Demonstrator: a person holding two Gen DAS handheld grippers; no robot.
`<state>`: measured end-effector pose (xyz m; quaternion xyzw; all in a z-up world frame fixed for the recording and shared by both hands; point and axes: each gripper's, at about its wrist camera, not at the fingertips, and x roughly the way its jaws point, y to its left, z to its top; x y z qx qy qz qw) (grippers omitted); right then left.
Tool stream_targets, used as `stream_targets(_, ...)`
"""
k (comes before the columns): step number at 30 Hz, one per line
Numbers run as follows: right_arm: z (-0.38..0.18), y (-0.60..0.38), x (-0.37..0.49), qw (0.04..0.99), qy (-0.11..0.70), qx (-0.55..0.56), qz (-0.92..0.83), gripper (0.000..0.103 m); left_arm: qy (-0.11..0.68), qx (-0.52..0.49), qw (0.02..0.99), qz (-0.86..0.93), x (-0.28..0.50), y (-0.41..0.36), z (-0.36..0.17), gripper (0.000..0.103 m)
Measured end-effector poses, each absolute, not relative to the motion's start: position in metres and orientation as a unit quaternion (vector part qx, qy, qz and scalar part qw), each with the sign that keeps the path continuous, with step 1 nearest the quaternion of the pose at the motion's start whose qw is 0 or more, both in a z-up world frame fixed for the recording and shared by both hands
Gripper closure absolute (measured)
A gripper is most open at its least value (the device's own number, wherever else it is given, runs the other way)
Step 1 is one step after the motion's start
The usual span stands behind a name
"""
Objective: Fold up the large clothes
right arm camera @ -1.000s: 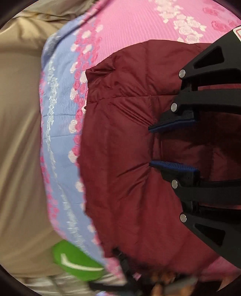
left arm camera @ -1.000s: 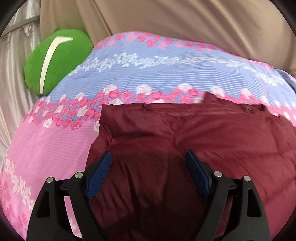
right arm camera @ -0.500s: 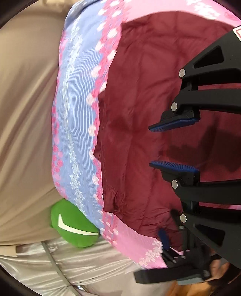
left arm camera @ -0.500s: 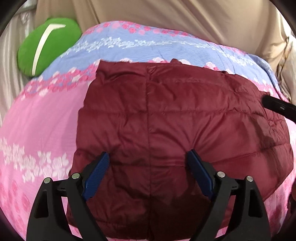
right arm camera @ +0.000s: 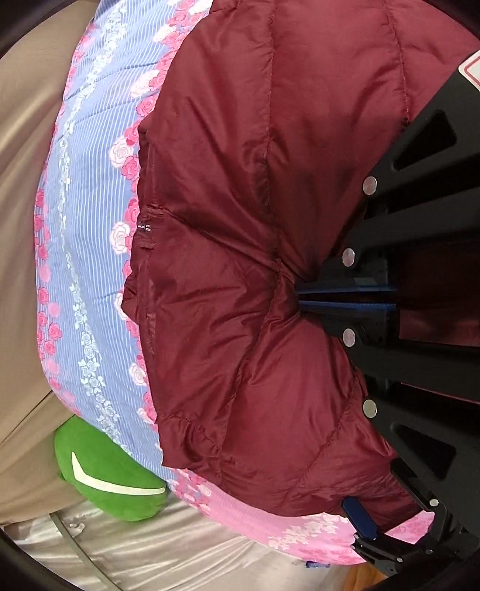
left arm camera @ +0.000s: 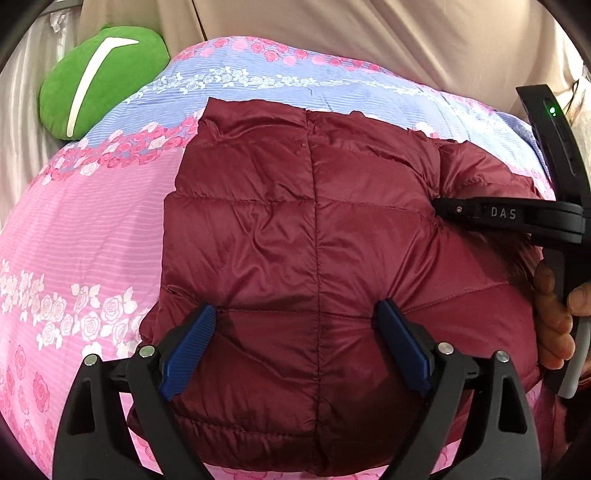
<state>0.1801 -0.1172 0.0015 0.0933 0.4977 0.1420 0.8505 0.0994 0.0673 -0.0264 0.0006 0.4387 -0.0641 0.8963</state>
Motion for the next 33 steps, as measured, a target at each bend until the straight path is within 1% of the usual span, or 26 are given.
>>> stream_targets(2, 0.006, -0.119, 0.177, 0.849, 0.500, 0.101, 0.137, 0.102, 0.440, 0.001, 0.896, -0.064, 0.100, 0.067, -0.027, 0.015)
stream_targets(4, 0.017, -0.123, 0.172, 0.853, 0.491, 0.115, 0.138, 0.099, 0.440, 0.000, 0.896, -0.065, 0.100, 0.068, -0.028, 0.015)
stream_targets(8, 0.035, -0.128, 0.167, 0.866, 0.469, 0.113, 0.132, 0.098, 0.439, 0.001, 0.896, -0.064, 0.100, 0.067, -0.028, 0.014)
stream_targets(10, 0.032, -0.129, 0.172, 0.866, 0.472, 0.110, 0.124, 0.098, 0.440, 0.001, 0.896, -0.063, 0.100, 0.066, -0.028, 0.014)
stream_targets(13, 0.010, -0.131, 0.181, 0.848, 0.499, 0.125, 0.127, 0.099, 0.440, -0.011, 0.895, -0.067, 0.098, 0.070, -0.024, 0.014)
stream_targets(15, 0.002, -0.131, 0.182, 0.848, 0.499, 0.126, 0.129, 0.101, 0.438, -0.038, 0.895, -0.076, 0.097, 0.080, -0.016, 0.014)
stream_targets(17, 0.001, -0.128, 0.180, 0.850, 0.496, 0.119, 0.130, 0.101, 0.427, -0.072, 0.898, -0.083, 0.098, 0.094, -0.006, 0.014)
stream_targets(19, 0.000, -0.126, 0.179, 0.852, 0.494, 0.111, 0.131, 0.101, 0.411, -0.113, 0.901, -0.082, 0.105, 0.115, 0.006, 0.010)
stream_targets(21, -0.002, -0.124, 0.178, 0.854, 0.491, 0.107, 0.131, 0.101, 0.409, -0.147, 0.898, -0.070, 0.117, 0.133, 0.009, 0.009)
stream_targets(27, -0.005, -0.122, 0.174, 0.861, 0.480, 0.101, 0.132, 0.100, 0.453, -0.238, 0.858, -0.044, 0.156, 0.166, -0.022, 0.009)
stream_targets(29, -0.006, -0.122, 0.173, 0.863, 0.477, 0.098, 0.132, 0.100, 0.465, -0.245, 0.849, -0.055, 0.163, 0.163, -0.031, 0.009)
stream_targets(31, -0.006, -0.122, 0.173, 0.864, 0.475, 0.098, 0.132, 0.100, 0.455, -0.220, 0.860, -0.063, 0.164, 0.155, -0.028, 0.016)
stream_targets(32, -0.006, -0.122, 0.173, 0.865, 0.473, 0.098, 0.134, 0.100, 0.460, -0.216, 0.857, -0.079, 0.166, 0.151, -0.029, 0.028)
stream_targets(33, -0.006, -0.122, 0.173, 0.865, 0.473, 0.098, 0.135, 0.100, 0.465, -0.215, 0.853, -0.094, 0.167, 0.145, -0.029, 0.037)
